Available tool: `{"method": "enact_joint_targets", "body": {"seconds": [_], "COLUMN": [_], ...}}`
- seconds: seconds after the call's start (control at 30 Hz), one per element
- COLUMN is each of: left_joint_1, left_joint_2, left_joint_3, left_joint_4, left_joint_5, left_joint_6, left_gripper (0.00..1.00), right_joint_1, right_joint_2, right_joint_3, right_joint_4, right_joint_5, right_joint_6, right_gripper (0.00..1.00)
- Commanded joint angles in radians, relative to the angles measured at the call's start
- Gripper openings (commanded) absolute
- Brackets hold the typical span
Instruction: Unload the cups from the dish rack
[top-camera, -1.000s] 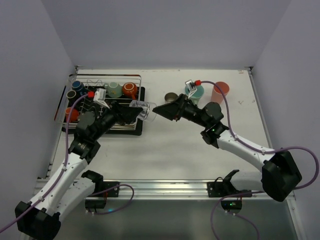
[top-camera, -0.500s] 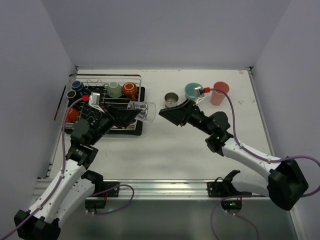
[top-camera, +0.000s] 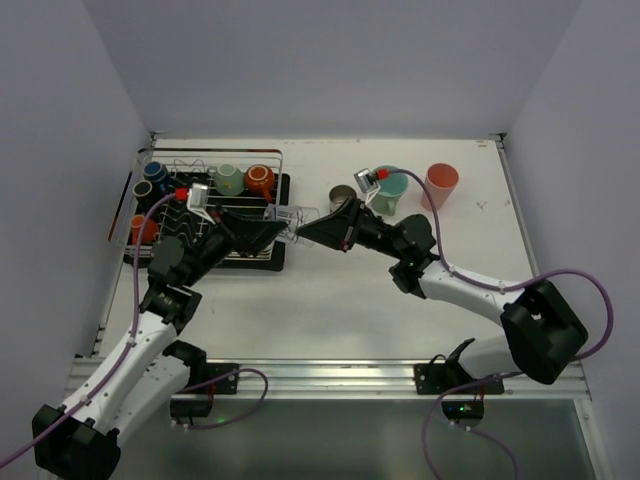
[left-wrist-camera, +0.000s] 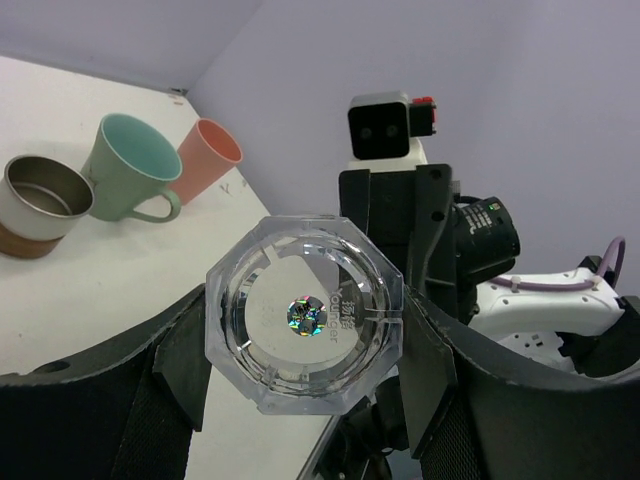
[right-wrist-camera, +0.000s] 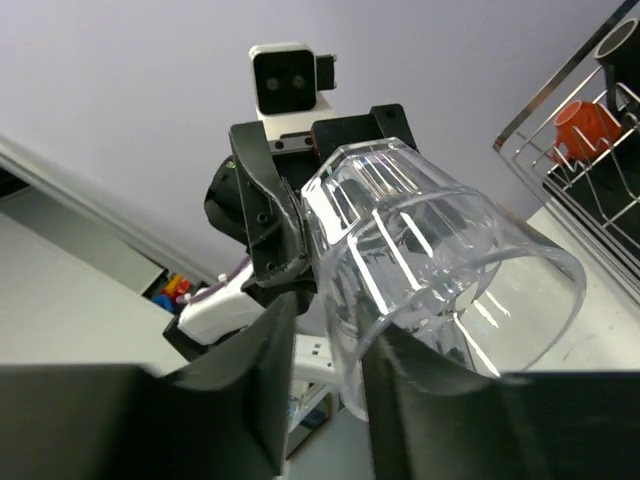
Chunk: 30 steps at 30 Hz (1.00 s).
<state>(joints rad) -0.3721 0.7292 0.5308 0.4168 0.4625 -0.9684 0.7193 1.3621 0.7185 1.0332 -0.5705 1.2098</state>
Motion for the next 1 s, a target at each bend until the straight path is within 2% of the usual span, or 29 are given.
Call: {"method": "enact_joint_targets", "body": {"seconds": [0.0,0.03,0.07,0.1,0.13,0.17,0.27,0.33,0.43,0.5,0.53,0.57,0.63,0.67,0.8,0.9,0.97], "left_joint_1": [-0.007,-0.005,-0.007,-0.007,-0.007,-0.007,-0.005,-0.005,-0.005,-0.005,-0.005,-0.005,-0.005,-0.005,-0.005,-0.004,-0.004], "left_joint_2": [-0.011,-0.014,-0.016,-0.019,-0.027,-0.03,-0.043,-0.048,-0.045,-0.048,-0.056,-0.06,-0.071,-0.074,-0.112,-0.131,-0.134], "left_joint_3": [0.005,0.006,0.006,0.015,0.023,0.034,0.086,0.149,0.251,0.308,0.317,0.324,0.321,0.313,0.214,0.199,0.201], "left_joint_4": [0.074,0.065,0.041,0.022,-0.001,-0.063,-0.197,-0.287,-0.499,-0.614,-0.643,-0.692,-0.73,-0.748,-0.719,-0.71,-0.717], "left_joint_5": [0.03,0.024,0.018,0.013,-0.004,-0.013,-0.059,-0.126,-0.238,-0.295,-0.342,-0.367,-0.431,-0.446,-0.49,-0.483,-0.495], "left_joint_6": [-0.023,-0.017,-0.001,0.011,0.026,0.066,0.161,0.224,0.358,0.448,0.474,0.525,0.562,0.589,0.605,0.626,0.648], "left_gripper": [0.38,0.4,0.48,0.55,0.65,0.8,0.99,1.0,1.0,1.0,1.0,1.0,1.0,1.0,1.0,1.0,1.0], "right_joint_1": [0.002,0.002,0.0,0.0,0.002,0.002,-0.003,-0.014,-0.041,-0.061,-0.078,-0.086,-0.13,-0.156,-0.354,-0.403,-0.434], "right_joint_2": [0.029,0.032,0.031,0.02,0.016,0.006,-0.037,-0.081,-0.142,-0.222,-0.25,-0.295,-0.314,-0.316,-0.282,-0.227,-0.125], "right_joint_3": [0.041,0.041,0.033,0.029,0.026,0.019,0.006,0.001,-0.01,0.007,0.024,0.065,0.104,0.12,0.105,0.14,0.201], "right_joint_4": [0.244,0.248,0.249,0.246,0.237,0.199,0.084,0.012,-0.192,-0.452,-0.579,-0.822,-1.019,-1.164,-1.32,-1.38,-1.42], "right_joint_5": [-0.039,-0.035,-0.022,-0.013,-0.008,0.001,0.017,0.027,0.058,0.092,0.181,0.248,0.442,0.475,0.546,0.653,0.702], "right_joint_6": [0.083,0.083,0.082,0.077,0.06,0.048,-0.016,-0.079,-0.2,-0.291,-0.414,-0.481,-0.629,-0.665,-0.751,-0.803,-0.843], "right_gripper": [0.28,0.24,0.18,0.08,0.05,0.03,0.0,0.0,0.0,0.0,0.0,0.0,0.0,0.0,0.0,0.0,0.0]}}
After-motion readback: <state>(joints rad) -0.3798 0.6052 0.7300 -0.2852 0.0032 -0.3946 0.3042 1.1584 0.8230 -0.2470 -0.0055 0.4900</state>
